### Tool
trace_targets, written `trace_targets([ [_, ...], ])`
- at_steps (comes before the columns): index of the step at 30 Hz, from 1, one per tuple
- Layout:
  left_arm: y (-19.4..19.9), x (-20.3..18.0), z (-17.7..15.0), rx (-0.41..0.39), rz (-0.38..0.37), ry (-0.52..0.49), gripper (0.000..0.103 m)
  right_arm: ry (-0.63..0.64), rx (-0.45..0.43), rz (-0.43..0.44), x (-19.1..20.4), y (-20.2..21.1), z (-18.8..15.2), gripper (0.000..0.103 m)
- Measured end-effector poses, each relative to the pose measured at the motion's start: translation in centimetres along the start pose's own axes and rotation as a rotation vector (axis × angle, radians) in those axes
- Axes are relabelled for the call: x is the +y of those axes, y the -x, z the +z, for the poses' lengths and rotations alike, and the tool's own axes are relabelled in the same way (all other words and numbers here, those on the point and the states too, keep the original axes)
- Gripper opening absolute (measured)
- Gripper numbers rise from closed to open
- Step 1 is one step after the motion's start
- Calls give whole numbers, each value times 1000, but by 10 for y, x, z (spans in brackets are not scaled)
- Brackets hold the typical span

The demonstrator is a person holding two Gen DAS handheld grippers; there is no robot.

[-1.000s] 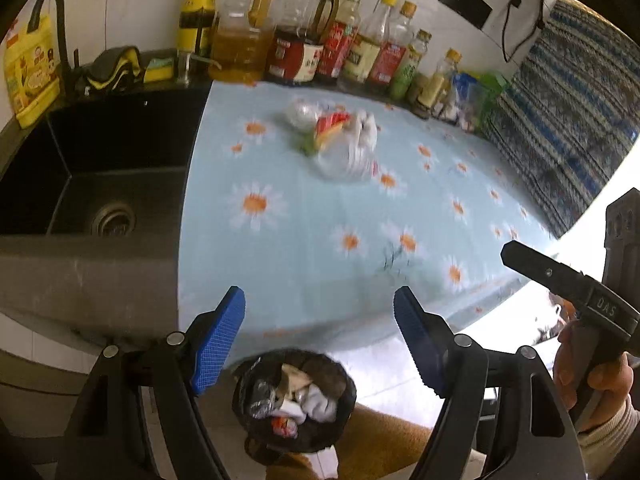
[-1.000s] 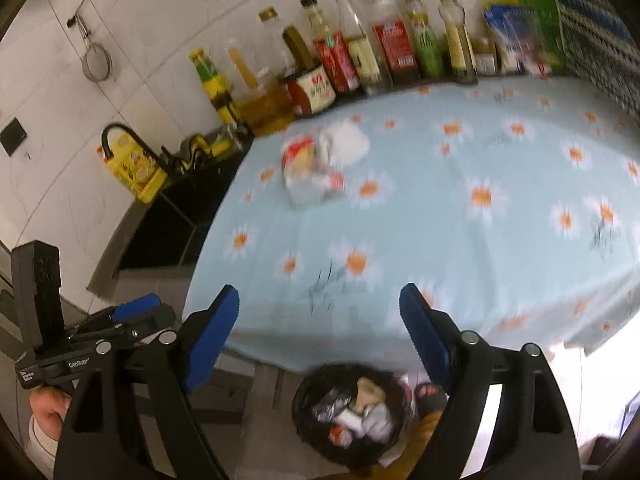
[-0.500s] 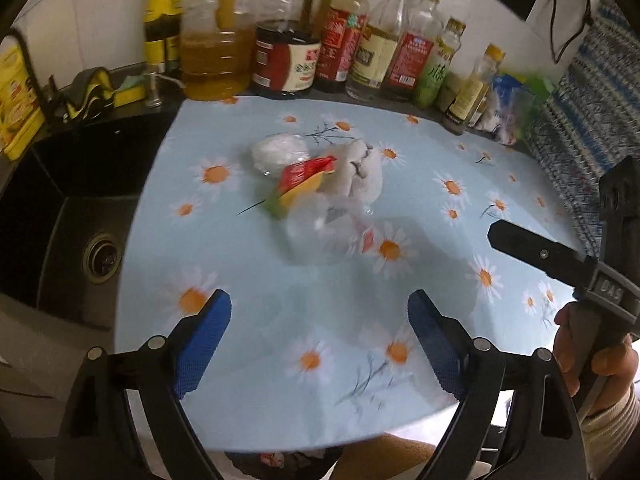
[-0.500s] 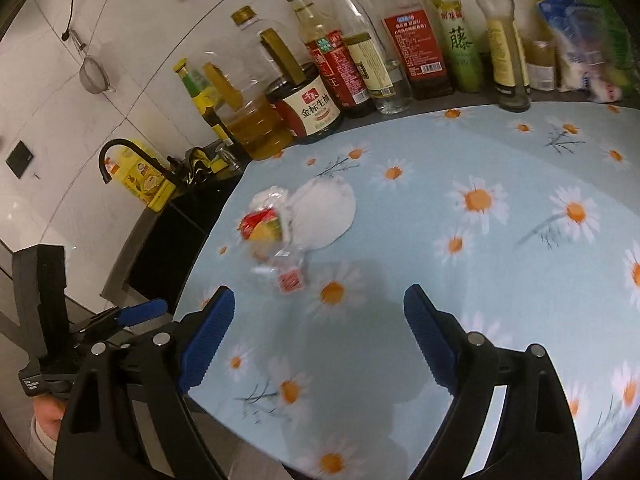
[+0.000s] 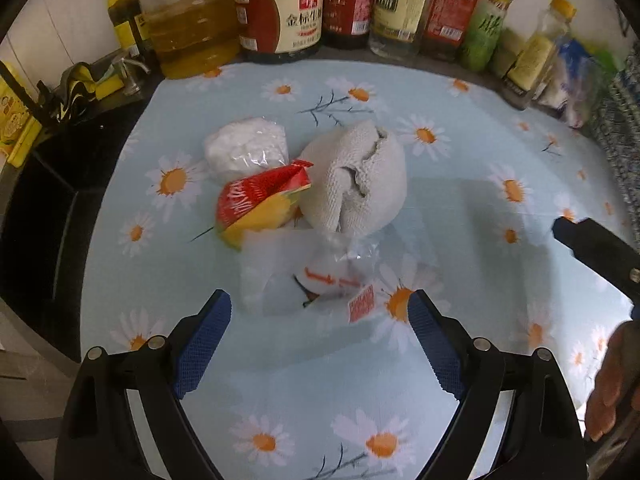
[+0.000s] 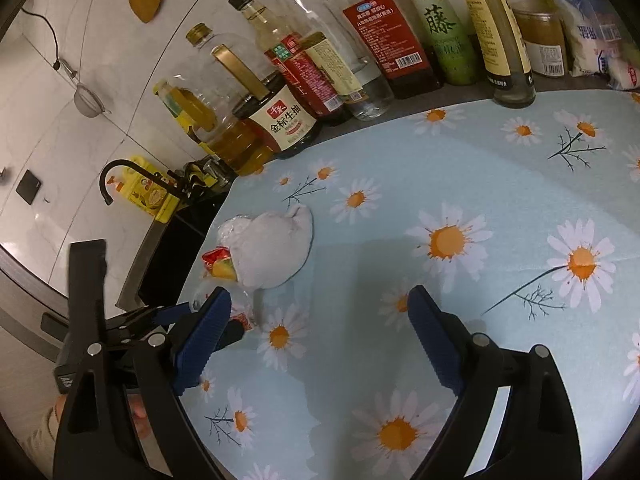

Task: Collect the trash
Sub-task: 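Grasp the clear plastic bag with the left tool while the right tool grasps the second white mesh bag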

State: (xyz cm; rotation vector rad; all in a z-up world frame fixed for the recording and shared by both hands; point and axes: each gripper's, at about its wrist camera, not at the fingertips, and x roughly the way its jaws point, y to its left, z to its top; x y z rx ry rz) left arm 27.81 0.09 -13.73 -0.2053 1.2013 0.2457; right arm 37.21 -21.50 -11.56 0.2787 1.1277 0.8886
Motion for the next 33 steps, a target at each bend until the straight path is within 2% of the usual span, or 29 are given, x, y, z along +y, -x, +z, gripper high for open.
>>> trace_targets([
  [5,-16,2,3,10,62,15,87,-12,14,21,-5,-6,0,89],
  [8,-20,5,4,22,55,24,77,-9,26,20,-7,-11,-1,89],
  [9,-21,5,4,22,50,25,71,-8,30,22,-7,-12,-1,89],
  [15,-6,12,-2,-38,18,50,68,11,54,24,-8,-21,2,89],
  [20,11,22,-14,-72,5,96,65,87,84,29,7,-35,11,89],
  [26,27,31,-29,-94,-13,124,65,201,127,17,33,-59,21,89],
  [33,40,46,-51,-108,-9,197,65,250,173,39,51,-88,32,89],
])
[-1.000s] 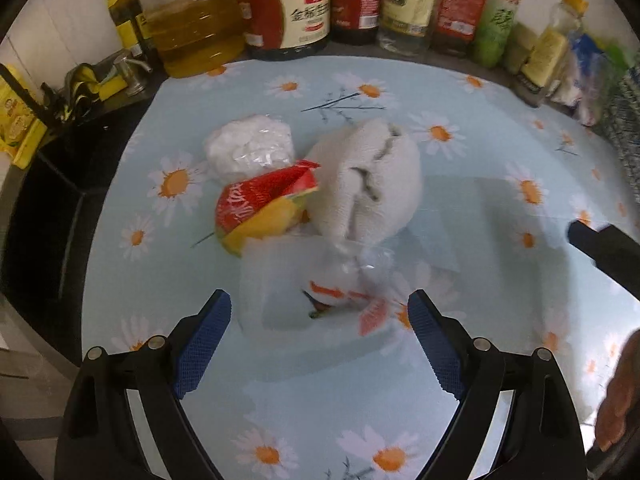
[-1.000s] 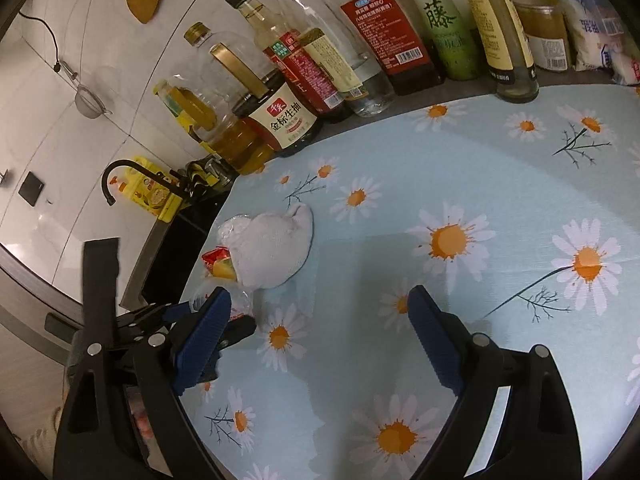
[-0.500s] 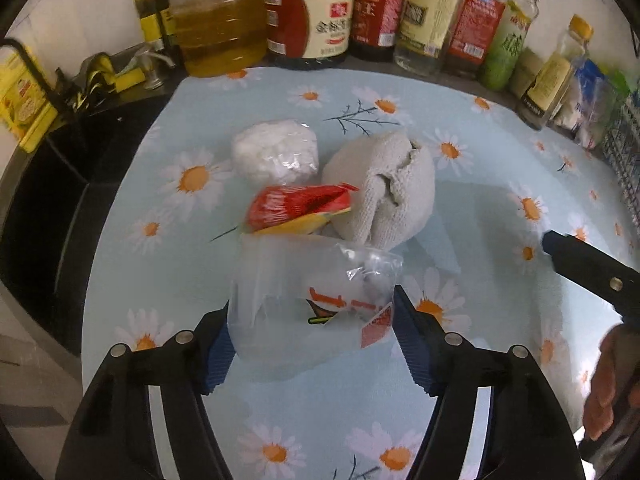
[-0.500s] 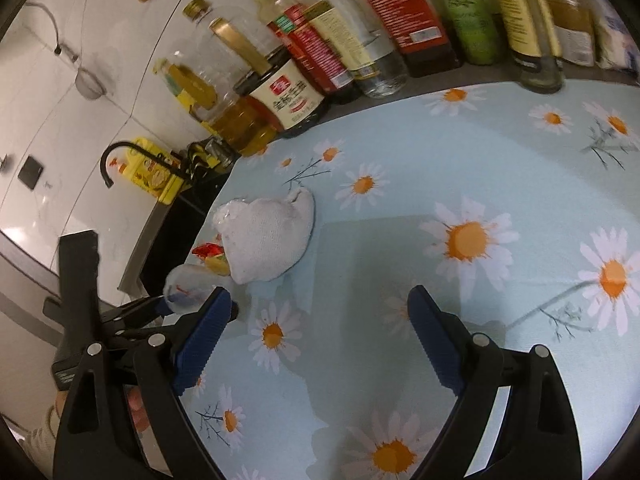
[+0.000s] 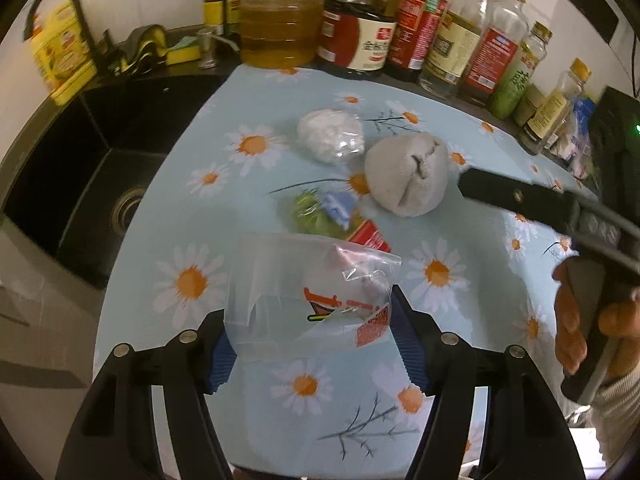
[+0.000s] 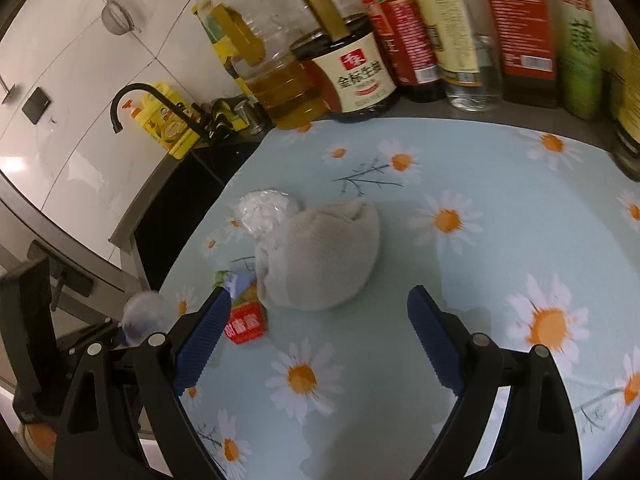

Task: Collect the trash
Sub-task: 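Grasp the clear plastic bag with the left tool while the right tool grasps the second white mesh bag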

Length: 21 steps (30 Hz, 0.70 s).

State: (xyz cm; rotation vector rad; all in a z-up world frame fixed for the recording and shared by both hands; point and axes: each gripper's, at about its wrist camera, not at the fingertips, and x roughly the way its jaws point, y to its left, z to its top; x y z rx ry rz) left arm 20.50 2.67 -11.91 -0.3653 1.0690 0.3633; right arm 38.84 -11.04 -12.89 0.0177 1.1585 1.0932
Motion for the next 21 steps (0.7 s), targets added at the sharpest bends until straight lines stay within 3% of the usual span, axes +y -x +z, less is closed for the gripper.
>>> trace_targets([
  [8,13,15,-16,-3,32,56,65,43,23,45,12,-25,18,89],
  [14,23,26,-18,-9,49,82,65,64,22,13,17,-42,25,87],
  [18,23,33,-19,-7,46,88,65,64,40,-43,14,-53,24,55],
  [21,21,36,-19,0,36,87,65,64,30,-67,13,-53,20,44],
])
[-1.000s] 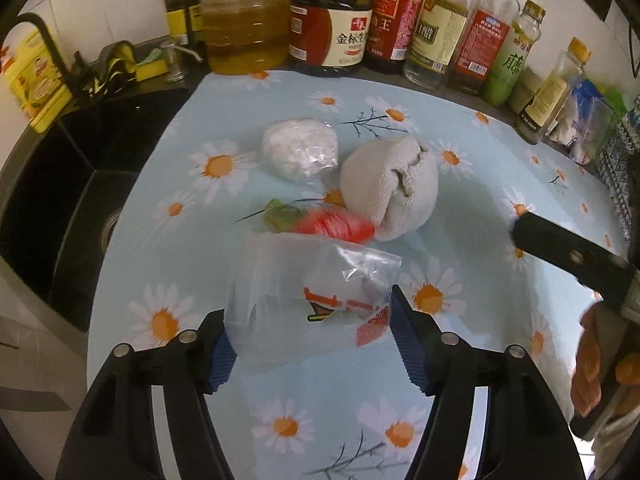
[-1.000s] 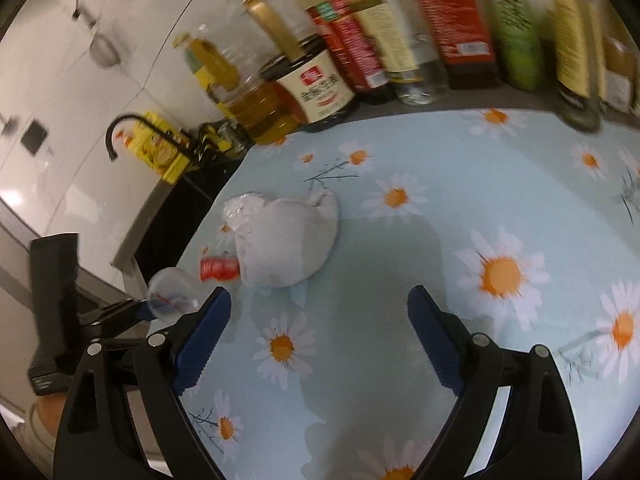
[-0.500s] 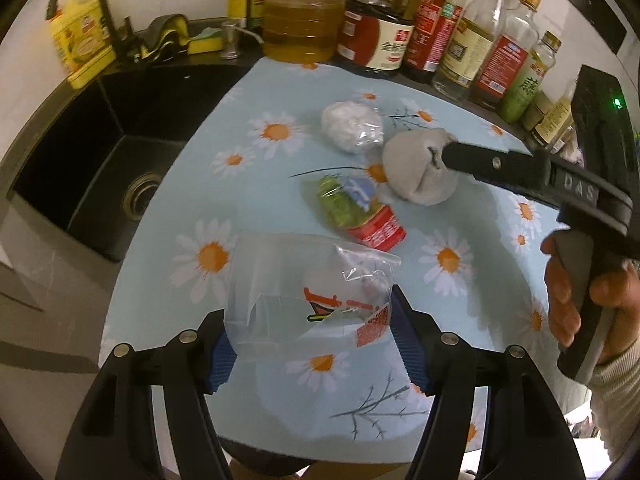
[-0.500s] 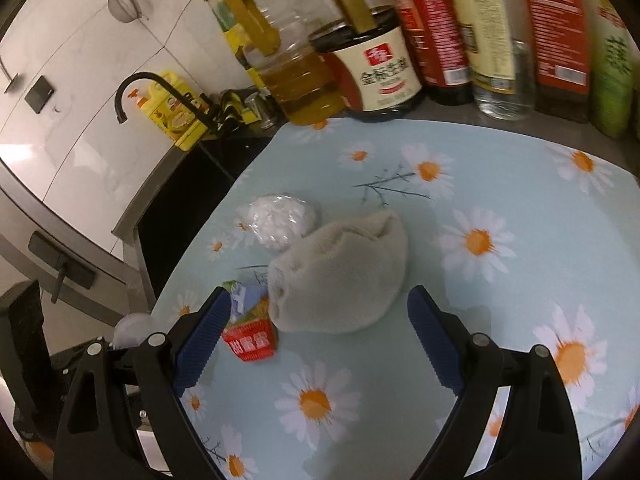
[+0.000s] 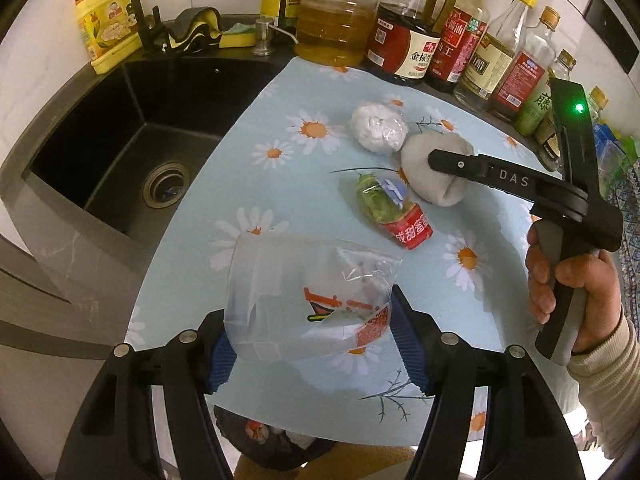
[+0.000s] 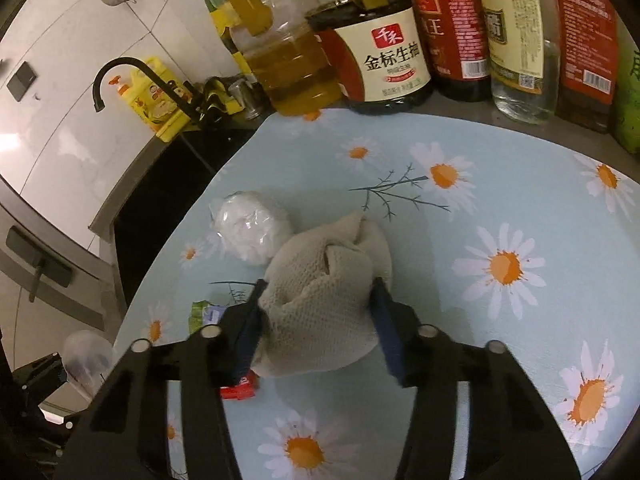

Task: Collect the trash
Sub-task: 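Grasp the clear plastic bag with the left tool while the right tool grasps the second white mesh bag, then lift the clear plastic bag and mesh bag and carry them over the bin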

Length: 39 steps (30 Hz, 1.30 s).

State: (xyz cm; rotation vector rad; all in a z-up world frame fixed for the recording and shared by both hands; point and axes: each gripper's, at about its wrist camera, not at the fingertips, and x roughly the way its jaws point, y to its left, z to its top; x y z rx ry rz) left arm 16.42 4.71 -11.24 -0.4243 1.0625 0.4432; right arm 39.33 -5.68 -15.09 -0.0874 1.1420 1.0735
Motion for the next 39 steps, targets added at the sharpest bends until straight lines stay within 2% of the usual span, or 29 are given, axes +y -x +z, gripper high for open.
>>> trace_targets([
  [5,-4,6,3,-1,-29,-5,65,4,-10,-20,3,9,-4,31],
  [11,-6,11,8,-15,-89,-53,65,-64,-38,-39,5,29,-12,30],
  [17,4,20,12,-44,-178,-131,65,-124,-103,-140,22,61,-27,30],
  [31,26,46,12,-83,-399,-304,65,-297,-226,-335,100,134,-98,30],
  [39,44,67,-7,-64,-491,-388,65,-396,-278,-371,160,150,-152,30],
])
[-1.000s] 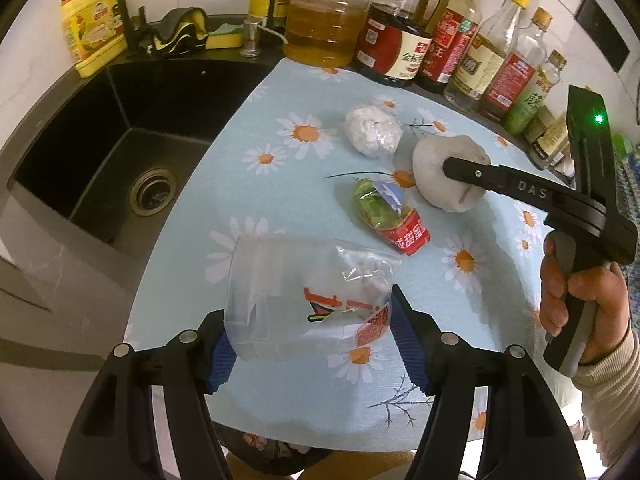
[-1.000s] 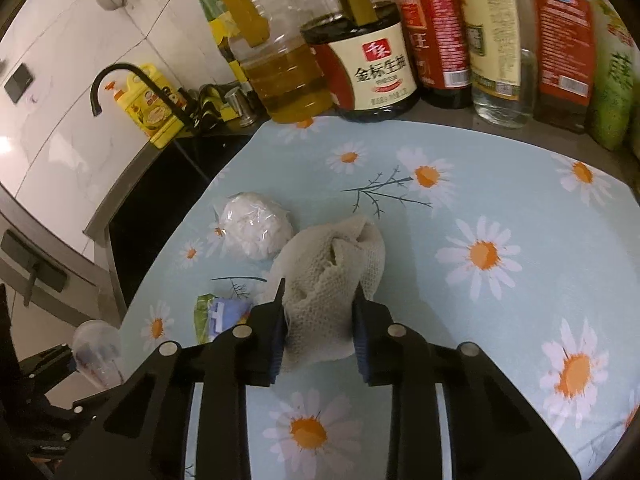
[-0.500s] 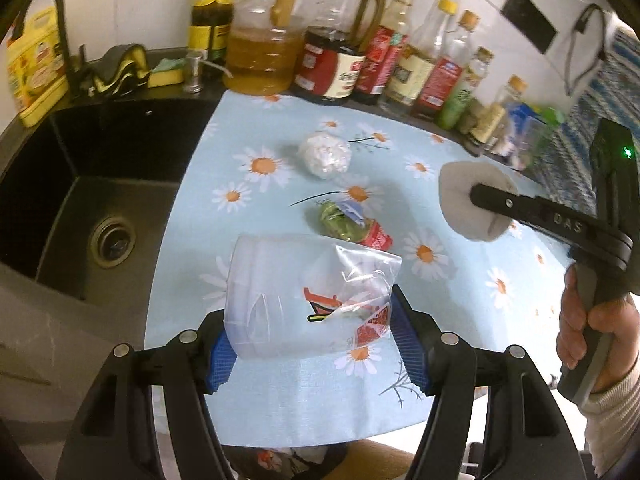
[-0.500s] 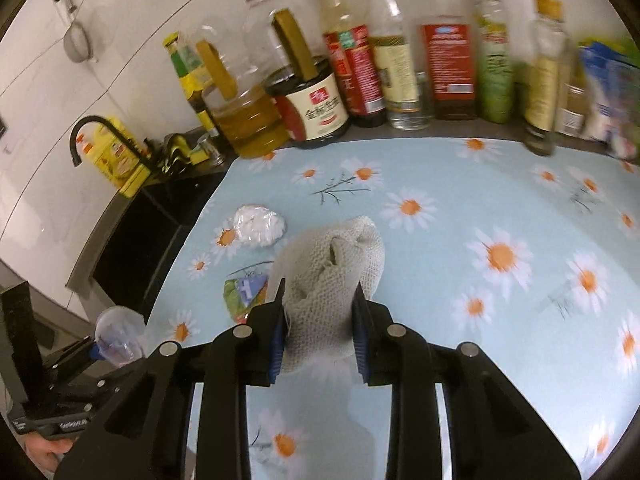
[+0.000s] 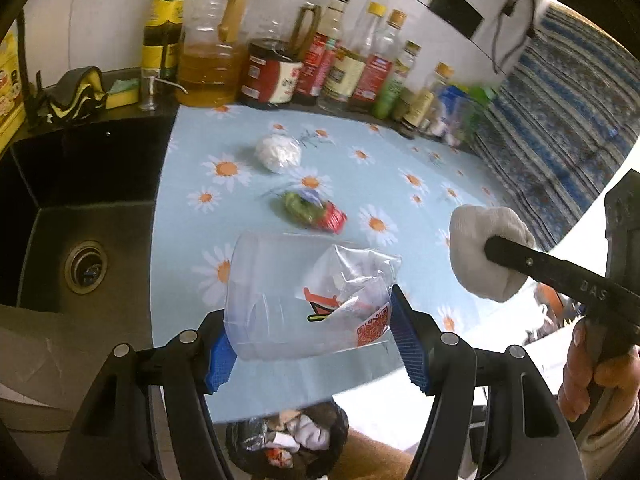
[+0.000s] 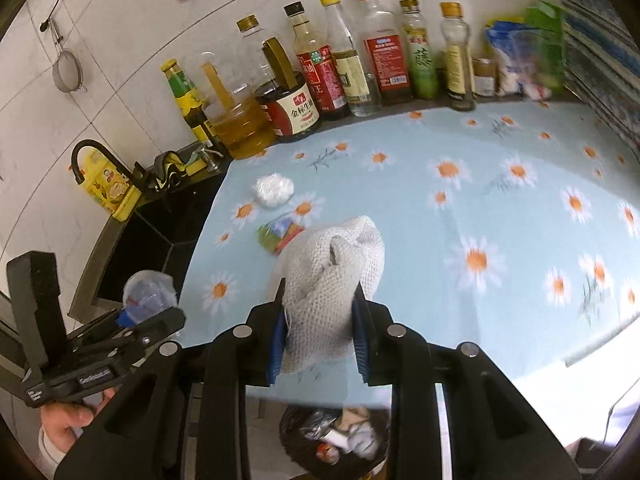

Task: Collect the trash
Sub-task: 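Lift the clear plastic bag and mesh bag and carry them over the bin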

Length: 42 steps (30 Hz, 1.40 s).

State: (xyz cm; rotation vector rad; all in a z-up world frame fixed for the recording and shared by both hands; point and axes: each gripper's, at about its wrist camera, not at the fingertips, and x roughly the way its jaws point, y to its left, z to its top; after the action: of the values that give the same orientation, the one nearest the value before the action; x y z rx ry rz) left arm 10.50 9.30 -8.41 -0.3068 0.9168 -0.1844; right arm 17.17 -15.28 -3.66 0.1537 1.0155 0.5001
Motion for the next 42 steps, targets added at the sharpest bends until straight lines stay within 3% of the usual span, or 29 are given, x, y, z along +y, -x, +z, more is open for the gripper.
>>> trace_targets([
  [6,13,0,-25,28,-20,-34,65,-63,10,60,13,18,-40,30],
  [16,20,5,-62,56,-2,4,65,16,74,121,37,14,-88,30],
  [31,-7,-3,-150,288,89,90,65,50,308,204,8,-27,-152,30],
  [42,-62,16,-211,456,129,152,65,-27,465,173,-27,-78,-202,30],
])
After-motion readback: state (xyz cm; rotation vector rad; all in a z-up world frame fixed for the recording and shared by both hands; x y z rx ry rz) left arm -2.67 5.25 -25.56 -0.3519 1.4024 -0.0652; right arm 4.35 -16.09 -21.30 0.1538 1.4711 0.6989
